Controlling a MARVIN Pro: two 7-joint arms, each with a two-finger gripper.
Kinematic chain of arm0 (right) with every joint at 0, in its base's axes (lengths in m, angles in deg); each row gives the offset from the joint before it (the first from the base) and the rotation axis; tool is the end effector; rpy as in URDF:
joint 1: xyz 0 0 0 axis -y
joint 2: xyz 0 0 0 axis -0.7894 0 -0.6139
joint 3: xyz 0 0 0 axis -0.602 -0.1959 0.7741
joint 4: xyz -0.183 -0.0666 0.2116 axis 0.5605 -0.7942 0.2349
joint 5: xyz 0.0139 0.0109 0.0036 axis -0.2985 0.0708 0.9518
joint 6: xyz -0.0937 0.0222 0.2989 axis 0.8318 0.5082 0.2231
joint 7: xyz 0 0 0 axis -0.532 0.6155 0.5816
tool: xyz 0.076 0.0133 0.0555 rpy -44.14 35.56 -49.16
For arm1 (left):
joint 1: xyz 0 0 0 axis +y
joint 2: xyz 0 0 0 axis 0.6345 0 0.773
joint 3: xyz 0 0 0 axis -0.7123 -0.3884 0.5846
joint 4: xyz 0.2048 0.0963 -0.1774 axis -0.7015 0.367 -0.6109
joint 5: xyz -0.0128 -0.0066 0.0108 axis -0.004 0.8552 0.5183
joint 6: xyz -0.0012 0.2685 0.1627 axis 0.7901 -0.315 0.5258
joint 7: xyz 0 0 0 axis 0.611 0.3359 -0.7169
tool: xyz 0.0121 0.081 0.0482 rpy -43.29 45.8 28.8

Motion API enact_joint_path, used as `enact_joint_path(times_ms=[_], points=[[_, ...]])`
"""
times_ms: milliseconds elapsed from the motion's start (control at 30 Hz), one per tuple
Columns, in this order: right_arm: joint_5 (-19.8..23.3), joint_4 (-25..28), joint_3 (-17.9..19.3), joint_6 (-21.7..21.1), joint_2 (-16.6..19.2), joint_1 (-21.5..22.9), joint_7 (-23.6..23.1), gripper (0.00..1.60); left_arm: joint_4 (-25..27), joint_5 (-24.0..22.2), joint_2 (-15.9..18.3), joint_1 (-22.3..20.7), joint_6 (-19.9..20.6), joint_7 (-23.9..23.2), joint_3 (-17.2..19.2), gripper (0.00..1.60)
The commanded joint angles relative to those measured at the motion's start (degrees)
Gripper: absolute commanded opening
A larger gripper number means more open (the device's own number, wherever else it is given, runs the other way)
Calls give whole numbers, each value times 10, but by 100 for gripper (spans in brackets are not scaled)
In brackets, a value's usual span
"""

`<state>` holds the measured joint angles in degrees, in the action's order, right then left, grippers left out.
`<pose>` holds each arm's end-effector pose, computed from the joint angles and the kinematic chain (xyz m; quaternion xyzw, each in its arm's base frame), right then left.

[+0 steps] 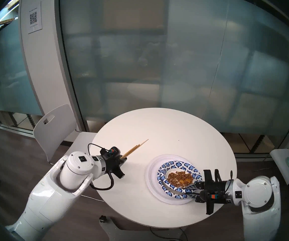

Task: Stack the plates into one stack

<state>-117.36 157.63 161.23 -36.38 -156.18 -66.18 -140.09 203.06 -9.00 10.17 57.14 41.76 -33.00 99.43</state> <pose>0.2278 -0.0394 -0.2471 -0.5834 -0.7108 -0.3922 0.0251 0.3414 -0.0130 -0.2752 0.8028 -0.3888 0.4462 0.0718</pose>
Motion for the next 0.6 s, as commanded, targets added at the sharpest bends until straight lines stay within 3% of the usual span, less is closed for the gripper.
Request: enact_joint_path(times_ms=[0, 233, 367, 433, 567], points=[[27, 11, -2, -18, -4, 19, -12, 78, 7, -1, -1, -6, 1, 0, 3, 0], [44, 26, 3, -43, -10, 22, -32, 79, 5, -2, -3, -7, 0, -1, 6, 0], [43, 30, 4, -46, -11, 20, -34, 97, 4, -3, -3, -7, 0, -1, 7, 0], [37, 30, 4, -45, -11, 17, -35, 93, 4, -3, -3, -7, -1, -1, 8, 0], [38, 29, 6, -45, -13, 14, -38, 104, 6, -5, -3, -6, 1, -2, 10, 0]])
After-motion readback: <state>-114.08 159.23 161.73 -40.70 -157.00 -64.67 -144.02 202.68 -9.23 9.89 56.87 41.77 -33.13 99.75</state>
